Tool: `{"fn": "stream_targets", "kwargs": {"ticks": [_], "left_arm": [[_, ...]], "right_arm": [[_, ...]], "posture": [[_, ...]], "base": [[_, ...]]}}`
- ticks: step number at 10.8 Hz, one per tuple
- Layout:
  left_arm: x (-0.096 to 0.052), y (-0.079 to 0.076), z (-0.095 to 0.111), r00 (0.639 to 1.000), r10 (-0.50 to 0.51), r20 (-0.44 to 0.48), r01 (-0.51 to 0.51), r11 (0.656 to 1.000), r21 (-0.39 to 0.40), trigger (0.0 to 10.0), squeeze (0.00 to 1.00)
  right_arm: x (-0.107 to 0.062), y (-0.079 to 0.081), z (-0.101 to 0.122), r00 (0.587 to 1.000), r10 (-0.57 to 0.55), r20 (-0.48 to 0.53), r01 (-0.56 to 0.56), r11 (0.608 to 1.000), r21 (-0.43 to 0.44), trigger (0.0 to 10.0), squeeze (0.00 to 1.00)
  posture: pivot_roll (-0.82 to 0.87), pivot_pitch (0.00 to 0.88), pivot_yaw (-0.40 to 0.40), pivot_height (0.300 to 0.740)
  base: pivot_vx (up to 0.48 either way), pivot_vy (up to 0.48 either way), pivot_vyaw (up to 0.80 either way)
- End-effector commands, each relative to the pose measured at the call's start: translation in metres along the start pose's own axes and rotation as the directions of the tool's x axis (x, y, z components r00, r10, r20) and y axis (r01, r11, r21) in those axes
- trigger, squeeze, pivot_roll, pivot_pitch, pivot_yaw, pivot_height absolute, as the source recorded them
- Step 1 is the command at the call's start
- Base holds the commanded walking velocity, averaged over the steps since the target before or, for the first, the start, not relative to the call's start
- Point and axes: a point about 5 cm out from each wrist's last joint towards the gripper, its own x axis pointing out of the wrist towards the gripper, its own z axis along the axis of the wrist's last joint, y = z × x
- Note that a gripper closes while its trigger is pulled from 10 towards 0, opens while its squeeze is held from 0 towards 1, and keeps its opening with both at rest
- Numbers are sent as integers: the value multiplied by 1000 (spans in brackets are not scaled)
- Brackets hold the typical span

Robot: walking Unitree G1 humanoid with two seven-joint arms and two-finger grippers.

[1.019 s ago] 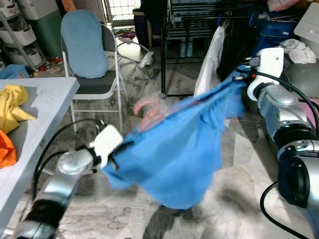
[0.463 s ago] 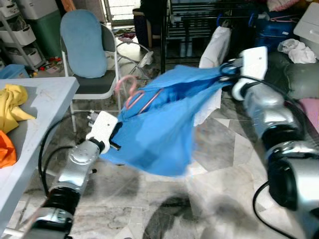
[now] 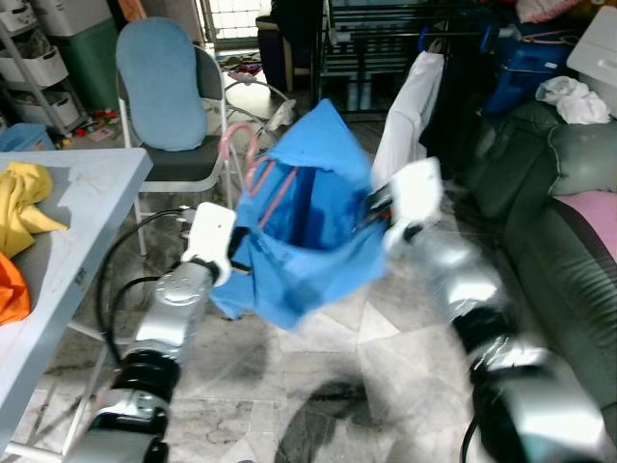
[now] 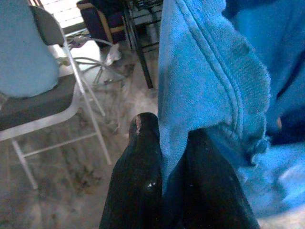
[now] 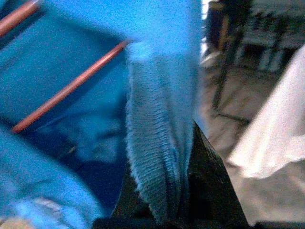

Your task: Hang hanger

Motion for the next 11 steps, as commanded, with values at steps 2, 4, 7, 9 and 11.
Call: {"fn": "stream_targets", "kwargs": {"ticks": [2,4,7,9,11], "left_arm": [[5,6,15,999,37,38,-35,999,-36,0,0],[6,3,16,999,33,40,-31,998,-49,0,0],[7,2,16,999,30,35,-28,998,-54,0,0],[7,0,18,999,15,41,-13,999,-47,0,0],[4,1,21,998,-33,59,33,999,16,0,0]], "right_arm": [[-5,27,-15,989,139,-48,-138,990,19,0,0],[-14,49,-30,950,291,-110,-289,957,36,0,0],[-40,81,-50,821,534,-202,-529,844,86,0,0],[-43,73,-58,838,483,-254,-508,860,-40,10000,0],[-36,41,-42,949,255,-185,-290,936,-198,10000,1000]], "posture": [[-8,17,16,740],[-8,15,16,740],[-7,12,16,740],[-8,10,15,740],[-11,9,15,740]], "base": [[0,0,0],[0,0,0],[0,0,0],[0,0,0],[0,0,0]]}}
